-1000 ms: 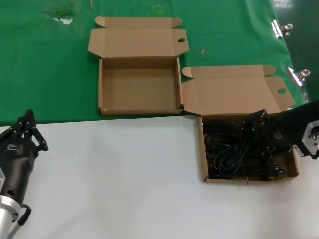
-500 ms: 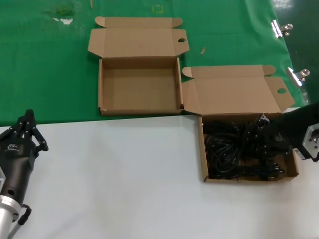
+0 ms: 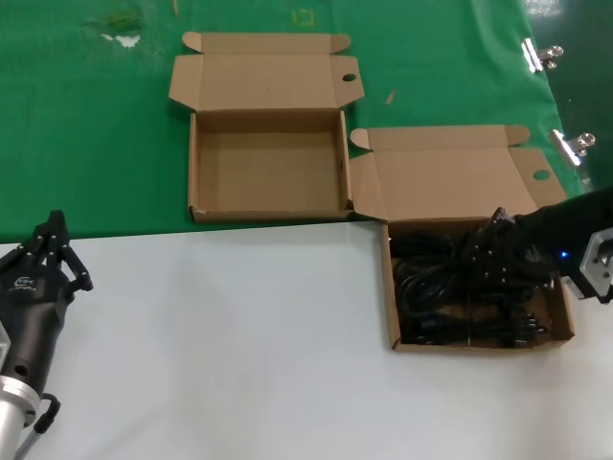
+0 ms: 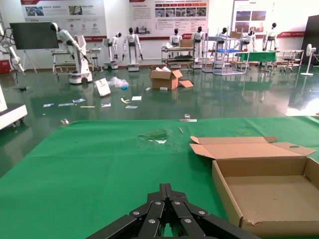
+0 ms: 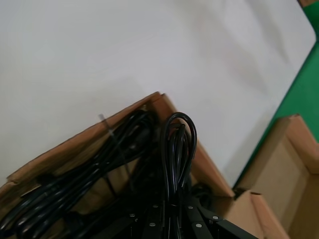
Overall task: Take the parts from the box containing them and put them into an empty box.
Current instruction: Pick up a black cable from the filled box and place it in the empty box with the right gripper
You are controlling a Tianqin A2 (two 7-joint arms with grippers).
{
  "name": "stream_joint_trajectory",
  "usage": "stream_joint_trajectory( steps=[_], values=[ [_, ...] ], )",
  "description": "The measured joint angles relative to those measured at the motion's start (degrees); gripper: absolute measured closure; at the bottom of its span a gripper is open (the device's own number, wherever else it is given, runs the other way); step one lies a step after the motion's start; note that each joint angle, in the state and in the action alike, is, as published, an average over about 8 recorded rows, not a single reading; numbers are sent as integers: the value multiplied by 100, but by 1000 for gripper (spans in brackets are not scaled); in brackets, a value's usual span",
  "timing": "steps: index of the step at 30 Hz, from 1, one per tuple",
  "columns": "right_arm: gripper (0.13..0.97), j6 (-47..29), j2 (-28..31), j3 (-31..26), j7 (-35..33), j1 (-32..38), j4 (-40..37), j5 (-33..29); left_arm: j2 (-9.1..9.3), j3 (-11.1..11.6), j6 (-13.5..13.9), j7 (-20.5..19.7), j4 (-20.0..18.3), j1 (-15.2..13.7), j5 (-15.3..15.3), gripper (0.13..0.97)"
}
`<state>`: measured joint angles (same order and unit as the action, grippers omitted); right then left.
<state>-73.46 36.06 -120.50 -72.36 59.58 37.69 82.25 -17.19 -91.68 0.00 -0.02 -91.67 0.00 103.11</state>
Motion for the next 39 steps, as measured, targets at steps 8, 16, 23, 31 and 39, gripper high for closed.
stream_joint_trajectory(
  steps=[8,16,23,31,39],
  values=[
    [923,-156,297,174,1406,-280,1178,34,0,0,0,0,0,0,0,957],
    [923,-438,349,383,3240,-386,1852,-134,0,0,0,0,0,0,0,957],
    [923,-248,66,198,3912,-59,1635,-247,0,0,0,0,0,0,0,957],
    [923,142,-576,-3,3757,475,796,-351,0,0,0,0,0,0,0,957],
    [923,515,-1376,-132,3252,990,-358,-367,0,0,0,0,0,0,0,957]
  ],
)
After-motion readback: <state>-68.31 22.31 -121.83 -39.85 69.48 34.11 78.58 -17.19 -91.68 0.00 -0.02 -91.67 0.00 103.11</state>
